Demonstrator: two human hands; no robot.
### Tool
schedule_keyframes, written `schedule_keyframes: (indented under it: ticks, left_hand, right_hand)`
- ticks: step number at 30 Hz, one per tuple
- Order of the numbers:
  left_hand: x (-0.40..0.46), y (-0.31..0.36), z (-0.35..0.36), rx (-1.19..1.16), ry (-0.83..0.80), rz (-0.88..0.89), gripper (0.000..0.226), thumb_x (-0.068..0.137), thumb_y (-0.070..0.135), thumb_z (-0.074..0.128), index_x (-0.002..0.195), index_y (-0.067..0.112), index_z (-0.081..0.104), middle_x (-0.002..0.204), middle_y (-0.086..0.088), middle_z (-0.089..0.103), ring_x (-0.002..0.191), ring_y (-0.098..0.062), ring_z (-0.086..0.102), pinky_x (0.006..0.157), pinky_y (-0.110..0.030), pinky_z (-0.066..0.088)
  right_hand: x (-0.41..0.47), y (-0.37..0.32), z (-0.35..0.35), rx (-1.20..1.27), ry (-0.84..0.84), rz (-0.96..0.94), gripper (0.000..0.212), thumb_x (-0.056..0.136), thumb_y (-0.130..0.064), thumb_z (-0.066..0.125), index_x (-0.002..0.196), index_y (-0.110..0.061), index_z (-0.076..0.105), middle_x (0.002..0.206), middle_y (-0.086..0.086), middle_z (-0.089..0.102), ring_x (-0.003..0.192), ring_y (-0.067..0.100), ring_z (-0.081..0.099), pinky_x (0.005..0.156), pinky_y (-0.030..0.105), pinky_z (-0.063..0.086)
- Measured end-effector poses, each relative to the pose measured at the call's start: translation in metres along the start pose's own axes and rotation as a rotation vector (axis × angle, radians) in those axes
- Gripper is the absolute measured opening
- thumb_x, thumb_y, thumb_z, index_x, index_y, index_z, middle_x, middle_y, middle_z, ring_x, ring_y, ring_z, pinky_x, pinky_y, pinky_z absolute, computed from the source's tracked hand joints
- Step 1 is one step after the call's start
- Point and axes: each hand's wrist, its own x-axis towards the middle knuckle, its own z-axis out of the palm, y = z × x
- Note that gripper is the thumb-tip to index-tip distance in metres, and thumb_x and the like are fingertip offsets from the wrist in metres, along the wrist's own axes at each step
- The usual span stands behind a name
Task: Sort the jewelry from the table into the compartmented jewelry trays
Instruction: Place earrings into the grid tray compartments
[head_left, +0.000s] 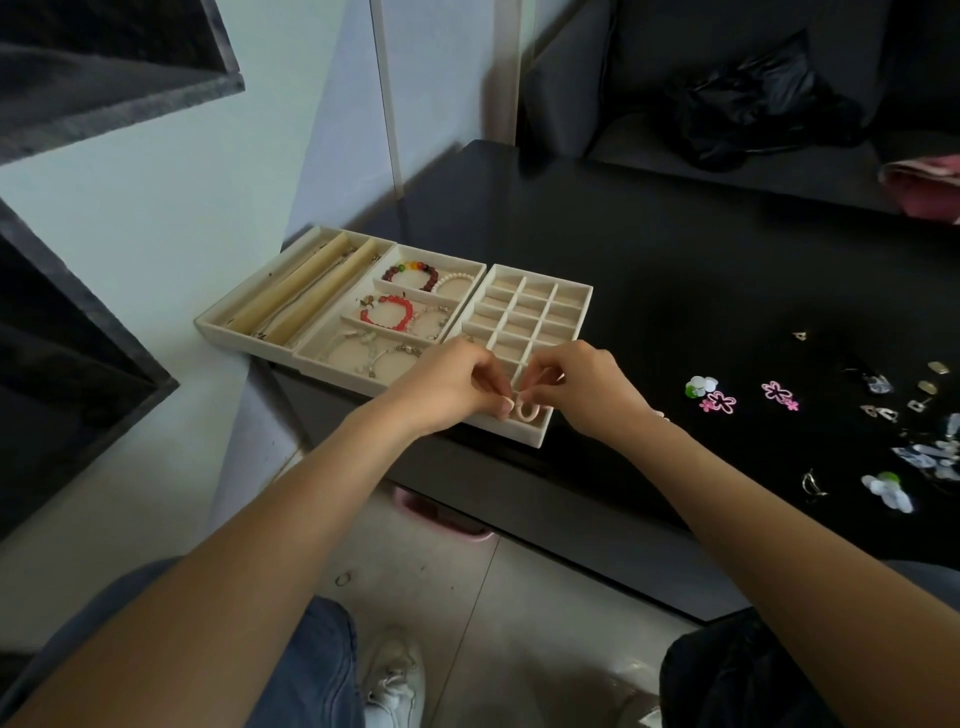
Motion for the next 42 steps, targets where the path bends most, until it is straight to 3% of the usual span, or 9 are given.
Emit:
schedule_keyframes:
  ticks: [4,7,9,12,18,24,28,34,42]
  left_hand:
    - [0.002,0.001,-0.001,0.096,0.028,0.051,0.010,0.077,0.015,0.076,0.083,0.019,0.069,0.079,0.010,0.065,0.079,-0.003,0.061,0.071,-0.016,0.046]
    - [0.004,0.002,0.002,0.207,0.047,0.099,0.010,0.081,0.013,0.072,0.091,0.016,0.070,0.084,0.008,0.064,0.077,-0.003,0.059,0.065,-0.008,0.041]
    - [0.006,0.002,0.006,0.278,0.052,0.141,0.014,0.084,0.011,0.069,0.098,0.012,0.070,0.093,0.001,0.066,0.082,-0.007,0.060,0.071,-0.013,0.045]
    - [0.008,0.002,0.009,0.323,0.020,0.165,0.019,0.085,0.012,0.067,0.104,0.011,0.069,0.100,-0.002,0.065,0.089,-0.012,0.061,0.082,-0.023,0.048]
    - [0.010,0.001,0.007,0.290,-0.035,0.138,0.018,0.086,0.013,0.065,0.104,0.014,0.068,0.098,0.000,0.066,0.092,-0.012,0.061,0.085,-0.027,0.049]
    - [0.011,0.003,0.003,0.229,-0.030,0.087,0.013,0.086,0.009,0.064,0.097,0.015,0.067,0.091,0.004,0.063,0.087,-0.009,0.059,0.070,-0.014,0.041]
    - [0.012,0.003,0.002,0.238,-0.015,0.089,0.013,0.085,0.012,0.066,0.097,0.017,0.068,0.091,0.007,0.059,0.086,-0.008,0.056,0.064,-0.012,0.038]
    - [0.015,0.008,0.002,0.246,-0.071,0.077,0.012,0.083,0.016,0.070,0.094,0.020,0.069,0.086,0.011,0.058,0.076,0.000,0.051,0.058,-0.009,0.034]
    - [0.022,0.013,0.007,0.349,-0.145,0.055,0.011,0.082,0.019,0.071,0.092,0.019,0.072,0.079,0.014,0.054,0.088,-0.010,0.056,0.074,-0.021,0.038]
  right_hand:
    - [0.001,0.000,0.003,-0.057,0.004,-0.010,0.003,0.086,-0.011,0.066,0.090,-0.010,0.066,0.075,-0.008,0.059,0.063,-0.004,0.052,0.049,0.004,0.035]
    - [0.000,-0.001,0.004,-0.127,0.024,-0.023,0.006,0.089,-0.008,0.062,0.091,-0.011,0.066,0.077,-0.008,0.059,0.066,-0.003,0.054,0.056,0.005,0.038]
    - [-0.001,-0.003,0.006,-0.229,0.033,-0.023,0.011,0.091,-0.007,0.057,0.093,-0.013,0.066,0.089,-0.002,0.062,0.080,0.010,0.061,0.075,0.019,0.048]
    - [-0.004,-0.004,0.011,-0.451,0.010,-0.026,0.018,0.092,-0.006,0.052,0.100,-0.016,0.065,0.102,0.003,0.063,0.095,0.024,0.059,0.090,0.035,0.037]
    - [-0.007,-0.006,0.008,-0.450,0.022,-0.037,0.018,0.093,-0.009,0.050,0.101,-0.019,0.064,0.106,0.001,0.062,0.100,0.022,0.059,0.093,0.036,0.037]
    - [-0.010,-0.008,0.002,-0.451,-0.080,-0.075,0.025,0.096,-0.015,0.050,0.110,-0.021,0.069,0.095,-0.003,0.046,0.090,0.017,0.056,0.080,0.029,0.048]
    - [-0.011,-0.003,0.008,-0.501,-0.150,-0.102,0.030,0.096,-0.015,0.052,0.118,-0.030,0.065,0.100,-0.003,0.039,0.098,0.019,0.053,0.085,0.033,0.049]
    - [-0.016,-0.004,-0.006,-0.611,-0.158,-0.180,0.039,0.091,-0.003,0.050,0.119,-0.027,0.065,0.101,-0.004,0.030,0.102,0.020,0.047,0.076,0.026,0.038]
    - [-0.012,-0.005,-0.015,-0.739,-0.200,-0.312,0.036,0.090,-0.005,0.053,0.118,-0.024,0.065,0.116,-0.002,0.050,0.111,0.016,0.048,0.083,0.024,0.041]
